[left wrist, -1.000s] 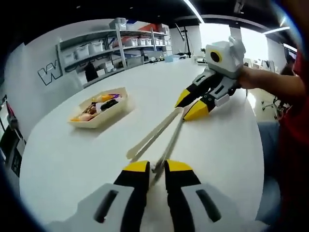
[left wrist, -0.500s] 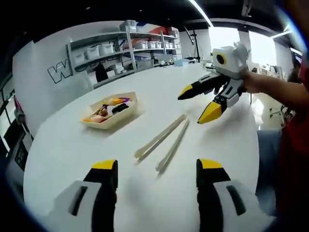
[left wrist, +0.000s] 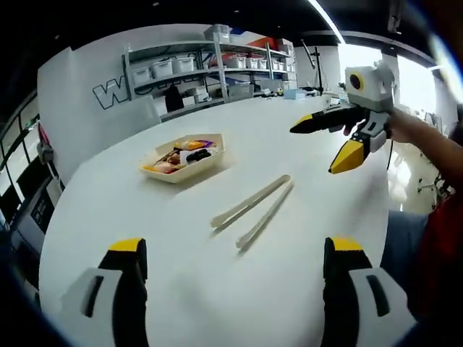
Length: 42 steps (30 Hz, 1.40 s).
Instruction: Place the target food into the container with the food tongs after gripping and lifting it, then release it inside without dropping or visibly crushing the food.
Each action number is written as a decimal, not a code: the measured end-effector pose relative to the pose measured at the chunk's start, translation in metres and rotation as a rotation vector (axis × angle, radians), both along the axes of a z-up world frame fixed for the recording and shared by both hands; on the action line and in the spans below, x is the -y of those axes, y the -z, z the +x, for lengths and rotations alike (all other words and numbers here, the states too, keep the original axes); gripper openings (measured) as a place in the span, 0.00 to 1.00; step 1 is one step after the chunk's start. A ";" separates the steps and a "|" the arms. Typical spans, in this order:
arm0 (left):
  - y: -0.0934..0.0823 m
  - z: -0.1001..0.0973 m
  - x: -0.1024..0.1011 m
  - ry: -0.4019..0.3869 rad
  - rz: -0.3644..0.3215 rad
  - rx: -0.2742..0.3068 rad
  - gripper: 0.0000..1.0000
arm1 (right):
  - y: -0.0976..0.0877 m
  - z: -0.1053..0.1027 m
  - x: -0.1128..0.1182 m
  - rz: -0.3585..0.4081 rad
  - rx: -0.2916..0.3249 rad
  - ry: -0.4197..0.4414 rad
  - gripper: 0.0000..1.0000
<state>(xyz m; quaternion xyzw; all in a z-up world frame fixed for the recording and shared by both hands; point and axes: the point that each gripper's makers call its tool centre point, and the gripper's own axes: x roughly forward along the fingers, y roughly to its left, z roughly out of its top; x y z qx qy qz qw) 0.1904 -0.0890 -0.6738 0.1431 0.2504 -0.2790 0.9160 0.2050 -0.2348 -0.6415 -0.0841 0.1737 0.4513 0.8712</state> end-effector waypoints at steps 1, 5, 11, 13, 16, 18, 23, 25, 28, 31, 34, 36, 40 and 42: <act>-0.001 -0.001 -0.001 -0.007 -0.003 0.002 0.99 | -0.001 -0.002 0.001 -0.001 -0.005 0.001 0.81; 0.000 -0.005 -0.005 -0.045 -0.030 -0.013 0.99 | -0.005 -0.009 0.007 -0.020 0.015 -0.001 0.86; 0.005 -0.019 -0.013 -0.079 -0.020 -0.034 0.99 | 0.003 -0.024 0.017 -0.023 -0.032 0.011 0.99; 0.004 -0.024 -0.012 -0.083 -0.019 -0.027 0.99 | 0.005 -0.026 0.019 -0.022 -0.041 0.015 0.99; 0.006 -0.031 -0.012 -0.091 -0.023 -0.031 0.99 | 0.011 -0.029 0.021 -0.010 -0.084 0.041 0.99; 0.006 -0.035 -0.011 -0.095 -0.021 -0.034 0.99 | 0.015 -0.031 0.023 -0.016 -0.109 0.050 0.99; 0.010 -0.040 -0.015 -0.109 0.001 -0.044 0.99 | 0.017 -0.031 0.023 -0.032 -0.102 0.062 0.99; 0.009 -0.042 -0.014 -0.109 0.002 -0.044 0.99 | 0.017 -0.029 0.023 -0.032 -0.097 0.070 0.99; 0.008 -0.043 -0.015 -0.112 0.002 -0.045 0.99 | 0.016 -0.028 0.023 -0.031 -0.097 0.082 0.99; 0.007 -0.043 -0.014 -0.112 0.001 -0.045 0.99 | 0.015 -0.030 0.022 -0.034 -0.090 0.082 0.99; 0.011 -0.045 -0.014 -0.107 0.012 -0.062 0.99 | 0.015 -0.030 0.023 -0.042 -0.084 0.083 0.99; 0.013 -0.046 -0.014 -0.105 0.018 -0.072 0.99 | 0.017 -0.031 0.023 -0.050 -0.082 0.084 0.99; 0.013 -0.046 -0.013 -0.105 0.008 -0.070 0.99 | 0.022 -0.032 0.025 -0.066 -0.088 0.085 0.99; 0.012 -0.046 -0.011 -0.104 0.002 -0.069 0.99 | 0.022 -0.032 0.026 -0.066 -0.087 0.087 0.99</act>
